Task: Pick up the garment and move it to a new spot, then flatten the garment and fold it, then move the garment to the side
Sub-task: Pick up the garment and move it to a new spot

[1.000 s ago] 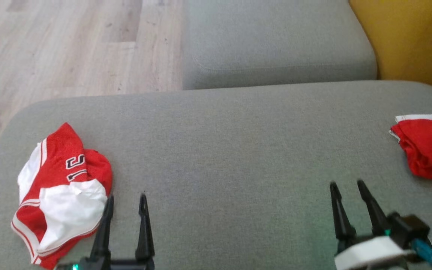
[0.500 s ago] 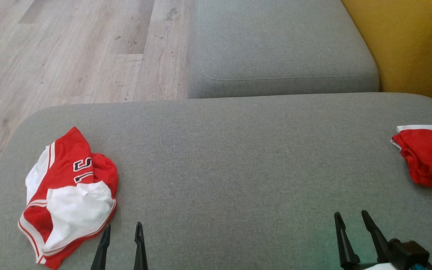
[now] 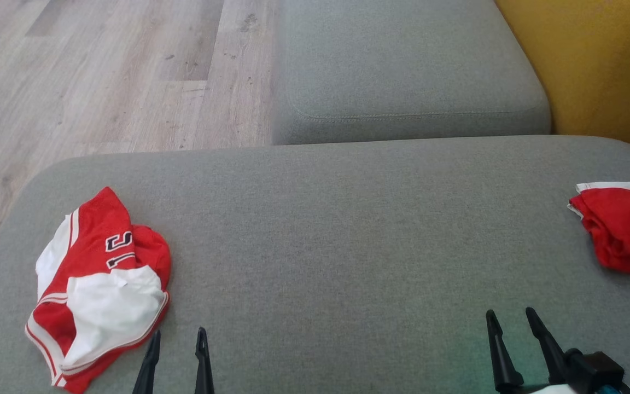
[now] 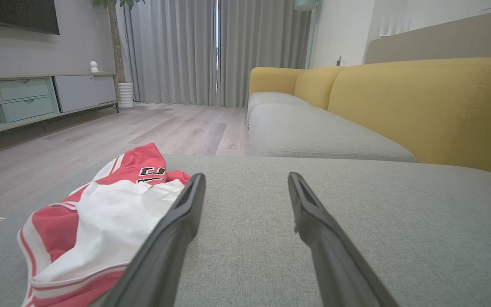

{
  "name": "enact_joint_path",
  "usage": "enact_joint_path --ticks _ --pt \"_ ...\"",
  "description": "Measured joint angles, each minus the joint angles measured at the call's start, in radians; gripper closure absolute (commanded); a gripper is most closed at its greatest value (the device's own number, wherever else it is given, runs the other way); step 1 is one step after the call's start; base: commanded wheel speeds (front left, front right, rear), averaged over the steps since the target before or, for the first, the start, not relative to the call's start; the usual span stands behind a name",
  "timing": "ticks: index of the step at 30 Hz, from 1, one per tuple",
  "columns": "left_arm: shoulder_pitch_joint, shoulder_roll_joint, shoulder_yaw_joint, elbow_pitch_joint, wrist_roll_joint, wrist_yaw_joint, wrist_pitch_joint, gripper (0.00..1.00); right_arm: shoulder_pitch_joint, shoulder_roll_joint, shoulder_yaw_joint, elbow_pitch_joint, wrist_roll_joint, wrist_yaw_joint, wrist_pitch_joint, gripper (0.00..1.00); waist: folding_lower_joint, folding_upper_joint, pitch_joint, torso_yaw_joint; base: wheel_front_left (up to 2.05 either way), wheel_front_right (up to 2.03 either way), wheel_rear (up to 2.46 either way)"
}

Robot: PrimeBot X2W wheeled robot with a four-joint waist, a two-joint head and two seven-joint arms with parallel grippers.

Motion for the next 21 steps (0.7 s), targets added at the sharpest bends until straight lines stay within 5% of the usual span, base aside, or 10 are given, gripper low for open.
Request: enact_joint_path --ticks 11,21 --pt "0.000 0.000 0.004 0.007 0.000 0.000 0.000 0.00 0.002 0.000 0.011 0.003 -0.001 0.000 0.000 0.00 0.0000 0.0000 0.004 0.026 0.00 0.00 0.00" --pt "-0.002 0.000 0.027 0.003 0.027 -0.007 0.000 0.00 0.002 0.009 0.043 0.004 0.003 0.000 0.000 0.00 0.0000 0.0000 0.009 0.142 0.00 0.00 0.00"
